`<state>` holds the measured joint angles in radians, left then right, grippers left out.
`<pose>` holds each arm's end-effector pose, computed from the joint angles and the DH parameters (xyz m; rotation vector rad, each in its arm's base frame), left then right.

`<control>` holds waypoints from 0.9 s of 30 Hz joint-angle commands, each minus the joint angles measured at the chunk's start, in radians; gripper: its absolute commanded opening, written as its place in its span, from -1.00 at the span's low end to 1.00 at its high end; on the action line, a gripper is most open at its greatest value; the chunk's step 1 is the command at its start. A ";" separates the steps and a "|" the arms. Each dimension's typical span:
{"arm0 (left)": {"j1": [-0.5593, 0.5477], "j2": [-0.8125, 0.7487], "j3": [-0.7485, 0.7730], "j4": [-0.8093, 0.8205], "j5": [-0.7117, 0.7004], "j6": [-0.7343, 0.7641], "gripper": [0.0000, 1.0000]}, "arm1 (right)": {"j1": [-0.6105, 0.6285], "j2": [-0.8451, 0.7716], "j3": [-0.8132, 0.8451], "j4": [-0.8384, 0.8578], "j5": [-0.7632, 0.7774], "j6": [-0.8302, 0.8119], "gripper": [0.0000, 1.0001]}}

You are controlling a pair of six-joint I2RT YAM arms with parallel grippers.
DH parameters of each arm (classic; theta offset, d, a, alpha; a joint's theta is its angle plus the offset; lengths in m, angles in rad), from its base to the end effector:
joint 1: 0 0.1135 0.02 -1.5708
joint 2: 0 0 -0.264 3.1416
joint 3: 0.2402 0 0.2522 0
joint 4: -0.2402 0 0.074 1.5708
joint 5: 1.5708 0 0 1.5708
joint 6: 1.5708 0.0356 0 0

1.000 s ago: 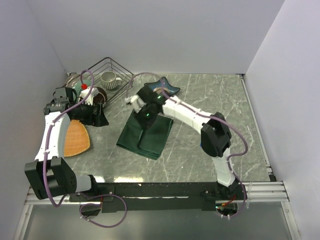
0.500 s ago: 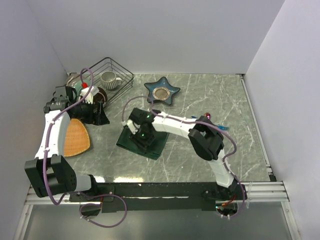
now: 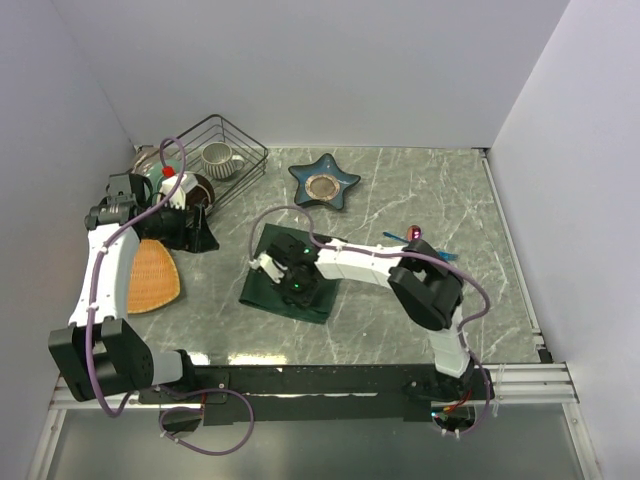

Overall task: Fold the napkin into a case and place the utensils inside
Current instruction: Move the square-folded napkin to the center of the board, then smooth out the square-folded napkin at the center of the board.

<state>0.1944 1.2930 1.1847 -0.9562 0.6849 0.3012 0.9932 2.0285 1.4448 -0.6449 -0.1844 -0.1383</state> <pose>0.2466 0.0256 0.3117 0.3507 2.3952 -0.6801 0.2188 0.3476 0.1627 -1.5786 2.4005 0.4475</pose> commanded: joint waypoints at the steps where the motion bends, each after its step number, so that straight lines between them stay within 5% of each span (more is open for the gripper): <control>1: 0.005 -0.014 0.007 -0.001 0.071 0.006 0.61 | 0.001 -0.074 -0.124 -0.059 0.089 -0.134 -0.67; 6: 0.004 0.031 0.010 -0.012 0.130 0.036 0.52 | -0.030 -0.172 -0.236 -0.061 0.125 -0.276 -0.60; 9: 0.002 0.075 0.000 -0.003 0.162 0.050 0.45 | -0.047 -0.255 -0.236 -0.101 0.044 -0.291 -0.34; 14: -0.050 0.201 0.004 0.020 0.218 0.029 0.30 | -0.161 -0.436 -0.204 -0.154 -0.192 -0.218 -0.19; 20: -0.234 0.311 0.039 0.160 0.202 -0.086 0.25 | -0.456 -0.513 -0.228 -0.173 -0.342 -0.097 -0.19; 27: -0.436 0.494 0.166 0.281 0.165 -0.211 0.25 | -0.614 -0.510 -0.291 -0.153 -0.408 0.052 -0.35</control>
<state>-0.1688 1.7107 1.2591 -0.7795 0.8402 0.1692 0.4232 1.5284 1.1957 -0.7841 -0.5137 -0.1959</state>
